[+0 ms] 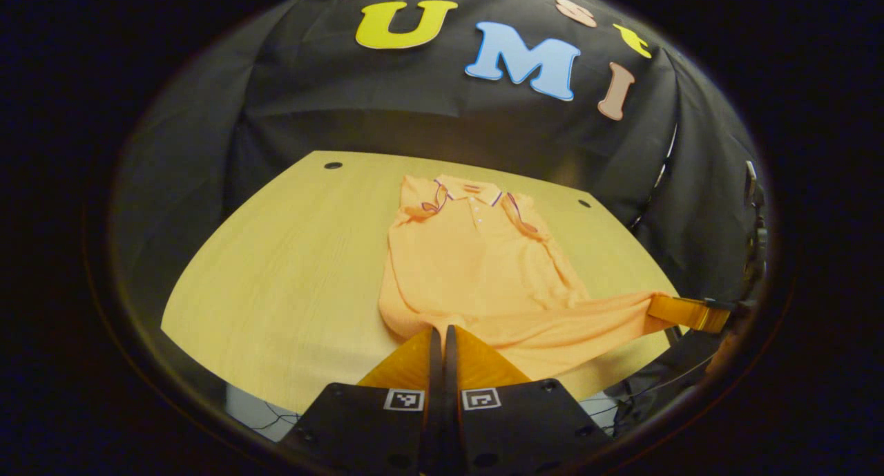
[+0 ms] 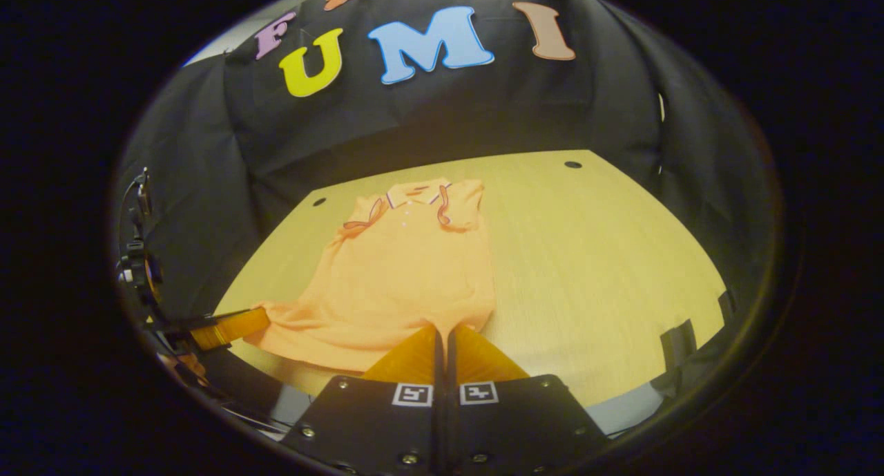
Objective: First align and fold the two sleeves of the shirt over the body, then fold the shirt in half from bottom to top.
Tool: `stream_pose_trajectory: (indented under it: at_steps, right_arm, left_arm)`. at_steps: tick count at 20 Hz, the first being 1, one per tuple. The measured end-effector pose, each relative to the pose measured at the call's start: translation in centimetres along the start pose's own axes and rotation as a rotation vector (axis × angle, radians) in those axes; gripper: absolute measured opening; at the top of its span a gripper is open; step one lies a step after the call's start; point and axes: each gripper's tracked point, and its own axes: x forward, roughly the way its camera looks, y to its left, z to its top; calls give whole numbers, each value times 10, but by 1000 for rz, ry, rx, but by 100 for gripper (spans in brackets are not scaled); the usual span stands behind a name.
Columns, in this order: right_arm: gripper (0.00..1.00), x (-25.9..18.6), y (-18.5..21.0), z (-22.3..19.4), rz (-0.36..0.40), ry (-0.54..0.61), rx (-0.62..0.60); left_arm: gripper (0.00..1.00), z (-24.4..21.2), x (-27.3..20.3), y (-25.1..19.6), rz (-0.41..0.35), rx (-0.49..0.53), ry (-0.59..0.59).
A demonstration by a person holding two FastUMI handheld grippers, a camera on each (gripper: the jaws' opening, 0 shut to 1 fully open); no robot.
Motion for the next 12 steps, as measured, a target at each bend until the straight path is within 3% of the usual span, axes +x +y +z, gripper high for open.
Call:
stream_pose_trajectory:
  at_steps: [12]
  right_arm:
    - [0, 75, 2, 132, -81, -100, -23]
  left_arm:
    - [6, 145, 103, -2, -108, 11, -94]
